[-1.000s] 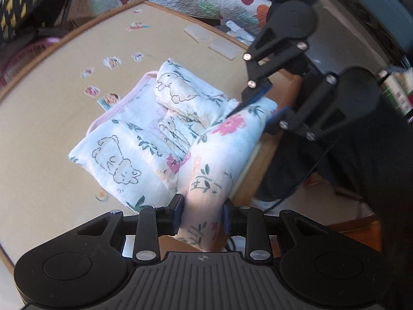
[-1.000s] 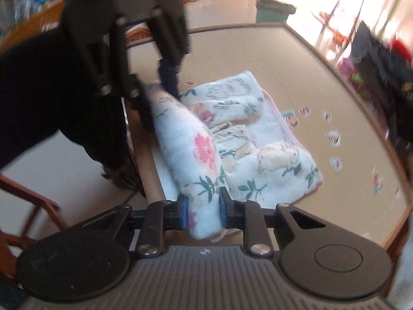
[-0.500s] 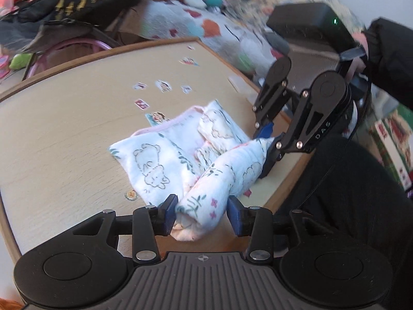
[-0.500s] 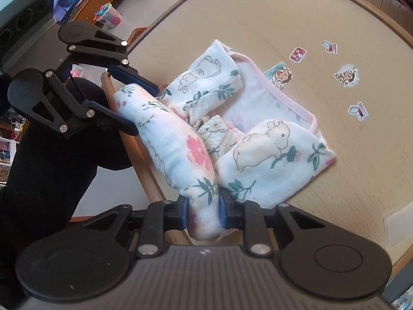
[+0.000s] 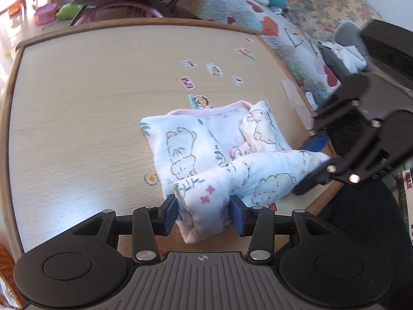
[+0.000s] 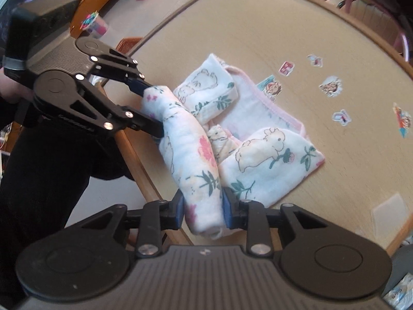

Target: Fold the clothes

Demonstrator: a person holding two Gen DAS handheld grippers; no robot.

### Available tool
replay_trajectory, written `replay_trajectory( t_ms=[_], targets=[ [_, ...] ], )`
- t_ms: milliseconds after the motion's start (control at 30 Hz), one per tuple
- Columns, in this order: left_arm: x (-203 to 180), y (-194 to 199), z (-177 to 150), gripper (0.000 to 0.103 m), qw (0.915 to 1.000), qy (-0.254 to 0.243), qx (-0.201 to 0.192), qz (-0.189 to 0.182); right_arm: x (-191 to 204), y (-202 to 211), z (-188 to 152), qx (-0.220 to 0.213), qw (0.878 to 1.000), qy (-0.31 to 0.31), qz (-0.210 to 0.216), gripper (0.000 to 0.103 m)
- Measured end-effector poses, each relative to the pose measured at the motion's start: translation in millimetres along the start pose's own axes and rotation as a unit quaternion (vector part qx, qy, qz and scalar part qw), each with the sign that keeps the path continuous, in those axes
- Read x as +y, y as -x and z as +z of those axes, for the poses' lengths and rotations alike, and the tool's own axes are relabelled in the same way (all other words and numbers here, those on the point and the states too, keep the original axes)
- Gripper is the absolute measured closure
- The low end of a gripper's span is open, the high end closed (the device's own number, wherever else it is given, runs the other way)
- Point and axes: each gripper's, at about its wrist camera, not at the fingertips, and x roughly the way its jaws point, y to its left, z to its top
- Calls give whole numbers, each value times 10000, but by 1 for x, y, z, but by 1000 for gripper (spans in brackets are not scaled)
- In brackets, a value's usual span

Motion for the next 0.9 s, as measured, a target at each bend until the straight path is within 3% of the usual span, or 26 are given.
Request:
replay_trajectory(
  t_ms=[200,400,700,900],
  targets=[
    [-4,-2,4,56,9998,-26,154,155,-6,4,1,-226,9974,-607,-320,65],
    [-6,12,2,50,9992,-1,88,389,-35,-22,-4,-232,9862,-1641,-3,66],
    [-10,43,2,49,9915,535,-750,917,-32,-17,3,-7,9893,-1457,-72,66],
    [-24,17,7,49,9861,-11,-684,1516,-21,-7,-7,-155,9894,-1434,-156,65]
  ],
)
